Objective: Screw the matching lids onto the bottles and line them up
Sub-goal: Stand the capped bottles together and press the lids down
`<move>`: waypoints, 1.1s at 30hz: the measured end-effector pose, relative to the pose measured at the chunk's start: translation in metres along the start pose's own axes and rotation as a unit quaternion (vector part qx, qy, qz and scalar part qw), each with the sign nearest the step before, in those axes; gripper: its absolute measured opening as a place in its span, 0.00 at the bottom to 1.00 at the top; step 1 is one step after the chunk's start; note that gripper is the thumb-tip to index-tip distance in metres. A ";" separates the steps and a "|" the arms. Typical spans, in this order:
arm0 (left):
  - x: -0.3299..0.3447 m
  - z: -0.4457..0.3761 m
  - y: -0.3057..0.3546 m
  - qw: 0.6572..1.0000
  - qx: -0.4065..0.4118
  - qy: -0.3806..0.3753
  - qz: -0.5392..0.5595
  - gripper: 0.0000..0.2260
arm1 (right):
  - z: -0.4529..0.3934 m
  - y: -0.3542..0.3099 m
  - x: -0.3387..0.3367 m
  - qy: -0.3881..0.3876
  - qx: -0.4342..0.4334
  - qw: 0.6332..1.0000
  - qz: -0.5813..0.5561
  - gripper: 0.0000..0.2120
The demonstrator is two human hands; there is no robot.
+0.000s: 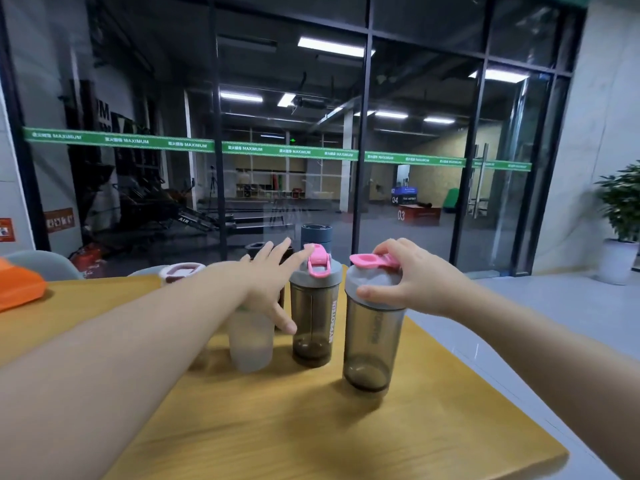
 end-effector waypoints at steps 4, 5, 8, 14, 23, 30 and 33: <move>-0.013 -0.019 0.003 0.997 0.000 -0.052 -0.056 0.55 | -0.009 0.001 0.007 -0.044 -0.007 0.999 0.017 0.29; -0.017 -0.024 0.006 0.997 0.011 -0.054 -0.062 0.53 | -0.012 0.002 0.009 -0.051 -0.008 0.999 0.018 0.28; -0.030 -0.037 0.018 0.993 0.052 -0.050 -0.090 0.47 | -0.020 0.004 0.017 -0.074 -0.008 0.997 0.017 0.27; -0.046 -0.057 0.035 0.988 0.115 -0.055 -0.086 0.38 | -0.029 0.007 0.028 -0.109 -0.002 0.994 -0.001 0.28; -0.049 -0.086 0.043 0.982 0.180 -0.060 -0.016 0.29 | -0.033 0.006 0.035 -0.129 -0.006 0.991 0.019 0.30; -0.053 -0.090 0.053 0.990 0.138 0.005 0.022 0.26 | -0.033 0.006 0.036 -0.126 -0.004 0.992 0.017 0.34; -0.047 -0.094 0.058 0.992 0.118 0.014 0.048 0.29 | -0.031 0.006 0.036 -0.125 -0.004 0.992 0.024 0.35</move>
Point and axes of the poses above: each hand's wrist, its own z-axis away from the middle knuckle, its own x-axis out of the palm, y = z × x, the point moved 9 cm from there along -z, towards the middle knuckle, and after that the axes turned 12 degrees about -x, right-handed, at the moved point
